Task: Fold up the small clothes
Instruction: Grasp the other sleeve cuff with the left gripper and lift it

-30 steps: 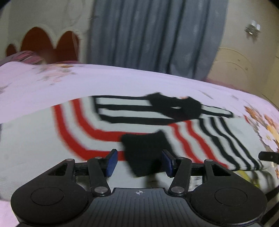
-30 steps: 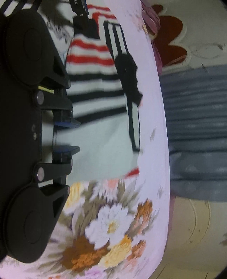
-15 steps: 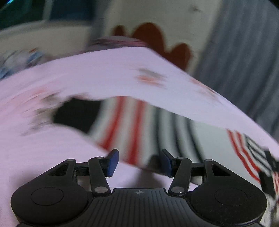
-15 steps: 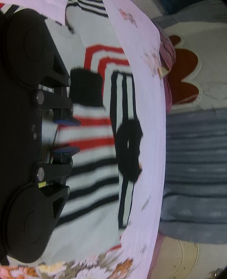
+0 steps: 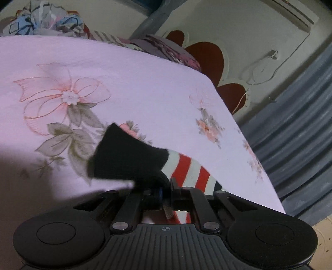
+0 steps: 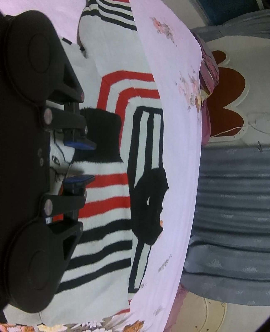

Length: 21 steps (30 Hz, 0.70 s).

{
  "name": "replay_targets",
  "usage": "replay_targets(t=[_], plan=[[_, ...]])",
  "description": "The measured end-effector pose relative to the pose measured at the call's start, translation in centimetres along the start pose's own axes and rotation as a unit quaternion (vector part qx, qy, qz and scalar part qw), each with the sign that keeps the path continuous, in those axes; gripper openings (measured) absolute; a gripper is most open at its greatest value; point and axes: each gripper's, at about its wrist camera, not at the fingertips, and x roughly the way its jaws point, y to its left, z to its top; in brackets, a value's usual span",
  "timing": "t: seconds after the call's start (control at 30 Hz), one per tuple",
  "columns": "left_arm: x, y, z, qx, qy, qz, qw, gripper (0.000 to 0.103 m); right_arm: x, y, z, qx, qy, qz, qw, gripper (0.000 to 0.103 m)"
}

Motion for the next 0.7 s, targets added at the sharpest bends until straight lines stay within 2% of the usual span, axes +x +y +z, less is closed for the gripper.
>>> replay_targets(t=[0.1, 0.17, 0.33, 0.43, 0.53, 0.63, 0.7], plan=[[0.2, -1.6, -0.7, 0.009, -0.007, -0.006, 0.9999, 0.005, -0.2, -0.8, 0.0, 0.005, -0.001, -0.008, 1.0, 0.025], [0.3, -3.7, -1.1, 0.036, -0.01, -0.02, 0.9991, 0.005, -0.4, -1.5, 0.0, 0.011, -0.003, -0.015, 1.0, 0.025], [0.4, -11.4, -3.2, 0.119, 0.01, -0.083, 0.9894, 0.005, -1.3, -3.9, -0.3, 0.029, -0.008, -0.03, 0.999, 0.025], [0.9, -17.5, -6.7, 0.193, 0.049, -0.13, 0.9714, 0.005, -1.8, -5.5, -0.6, 0.043, -0.012, -0.038, 0.998, 0.025], [1.0, -23.5, -11.2, 0.264, 0.076, -0.164, 0.9476, 0.005, -2.4, -7.4, -1.0, 0.058, -0.015, -0.043, 0.997, 0.025], [0.9, -28.4, -15.7, 0.323, 0.102, -0.18, 0.9236, 0.005, -2.8, -9.5, -1.3, 0.074, -0.016, -0.047, 0.996, 0.025], [0.9, -31.4, -18.9, 0.368, 0.118, -0.188, 0.9029, 0.005, -3.1, -11.0, -1.6, 0.092, -0.015, -0.046, 0.995, 0.025]])
